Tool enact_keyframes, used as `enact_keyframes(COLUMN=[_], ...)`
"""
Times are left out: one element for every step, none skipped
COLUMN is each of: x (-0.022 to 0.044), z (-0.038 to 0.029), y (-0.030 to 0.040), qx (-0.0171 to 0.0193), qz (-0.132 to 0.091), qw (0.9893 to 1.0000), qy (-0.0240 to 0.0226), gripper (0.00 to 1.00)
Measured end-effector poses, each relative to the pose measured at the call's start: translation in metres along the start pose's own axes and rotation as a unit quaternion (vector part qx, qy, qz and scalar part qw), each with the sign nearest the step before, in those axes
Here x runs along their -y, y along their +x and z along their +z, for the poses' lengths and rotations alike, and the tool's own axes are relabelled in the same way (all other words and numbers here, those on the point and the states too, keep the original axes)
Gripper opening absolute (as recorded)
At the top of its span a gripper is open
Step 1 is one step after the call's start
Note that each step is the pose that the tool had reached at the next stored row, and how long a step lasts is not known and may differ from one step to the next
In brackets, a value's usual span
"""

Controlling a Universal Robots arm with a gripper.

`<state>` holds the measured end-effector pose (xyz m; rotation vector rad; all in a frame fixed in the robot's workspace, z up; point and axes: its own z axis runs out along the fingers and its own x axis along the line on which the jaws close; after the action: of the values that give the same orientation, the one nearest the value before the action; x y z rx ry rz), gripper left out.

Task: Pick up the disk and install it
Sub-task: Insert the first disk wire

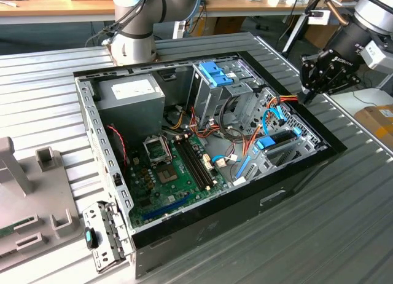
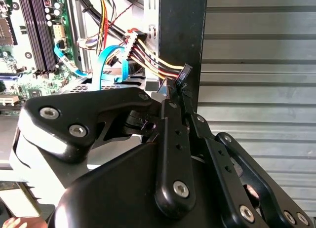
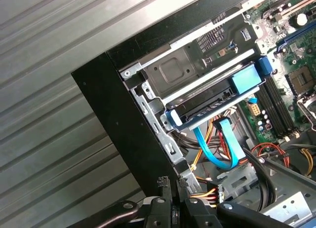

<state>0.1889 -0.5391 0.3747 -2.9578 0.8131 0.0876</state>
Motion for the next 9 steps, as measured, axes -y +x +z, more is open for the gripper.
enact_keyframes(x=[-0.0006, -0.0015, -0.0034, -0.0044, -0.0062, -0.0083, -0.0091, -0.0099, -0.011], z=[-0.0001, 0.0001, 0.0003, 0.0003, 0.0005, 0.0006, 0.0007, 0.0008, 0.0008], y=[-0.0012, -0.0026, -0.0058, -0.0075, -0.0103, -0.0139, -0.0153, -0.0165, -0.0184], qx=[-0.0006, -0.001, -0.0017, -0.0019, -0.0022, -0.0025, -0.0025, -0.0026, -0.0027], qz=[0.0, 0.0, 0.0, 0.0, 0.0, 0.0, 0.001, 0.001, 0.001], qw=[1.0, 1.0, 1.0, 1.0, 1.0, 1.0, 1.0, 1.0, 1.0], qy=[0.0002, 0.0006, 0.0011, 0.0012, 0.0015, 0.0017, 0.0019, 0.0019, 0.0019], gripper=[0.16, 0.16, 0.16, 0.16, 0.16, 0.16, 0.16, 0.16, 0.16])
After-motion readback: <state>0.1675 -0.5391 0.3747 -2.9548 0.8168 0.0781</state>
